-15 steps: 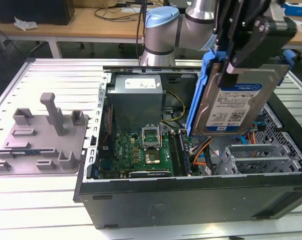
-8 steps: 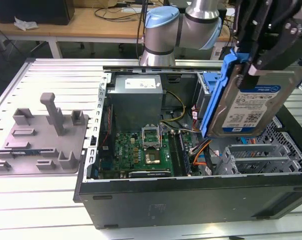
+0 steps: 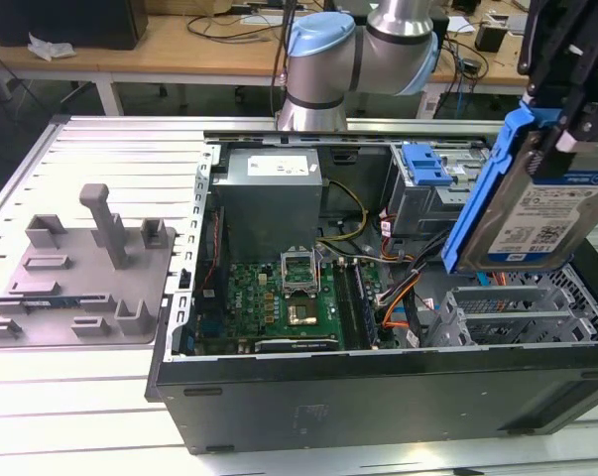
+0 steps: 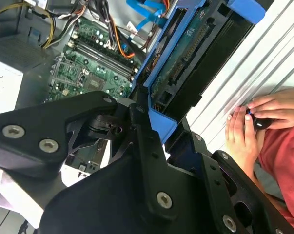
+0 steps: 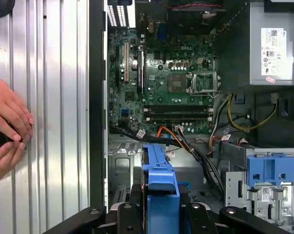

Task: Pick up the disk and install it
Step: 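Insert the disk into the insertion slot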

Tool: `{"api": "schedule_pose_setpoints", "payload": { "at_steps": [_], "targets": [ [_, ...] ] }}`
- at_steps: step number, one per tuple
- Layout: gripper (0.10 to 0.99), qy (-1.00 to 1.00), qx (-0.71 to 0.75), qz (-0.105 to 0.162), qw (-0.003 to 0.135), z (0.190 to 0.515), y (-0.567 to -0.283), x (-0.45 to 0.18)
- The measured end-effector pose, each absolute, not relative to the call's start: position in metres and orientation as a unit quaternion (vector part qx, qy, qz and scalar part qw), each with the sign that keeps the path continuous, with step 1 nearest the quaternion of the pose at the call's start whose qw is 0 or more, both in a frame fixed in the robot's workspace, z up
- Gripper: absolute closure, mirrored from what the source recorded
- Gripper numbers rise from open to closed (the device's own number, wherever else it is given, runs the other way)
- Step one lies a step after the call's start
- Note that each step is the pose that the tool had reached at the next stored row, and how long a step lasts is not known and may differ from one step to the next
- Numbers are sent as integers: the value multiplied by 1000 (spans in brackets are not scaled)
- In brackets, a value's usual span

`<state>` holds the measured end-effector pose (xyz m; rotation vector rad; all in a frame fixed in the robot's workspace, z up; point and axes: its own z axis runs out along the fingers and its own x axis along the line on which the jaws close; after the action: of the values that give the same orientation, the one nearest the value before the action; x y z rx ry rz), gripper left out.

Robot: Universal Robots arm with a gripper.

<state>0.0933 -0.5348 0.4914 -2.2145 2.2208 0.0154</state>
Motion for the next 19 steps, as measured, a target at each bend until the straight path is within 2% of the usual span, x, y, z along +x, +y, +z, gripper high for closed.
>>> {"api": "schedule_pose_setpoints", "payload": {
  "at_steps": [19],
  "targets": [
    [722, 708, -706, 5, 3, 481, -536, 109]
  ]
}}
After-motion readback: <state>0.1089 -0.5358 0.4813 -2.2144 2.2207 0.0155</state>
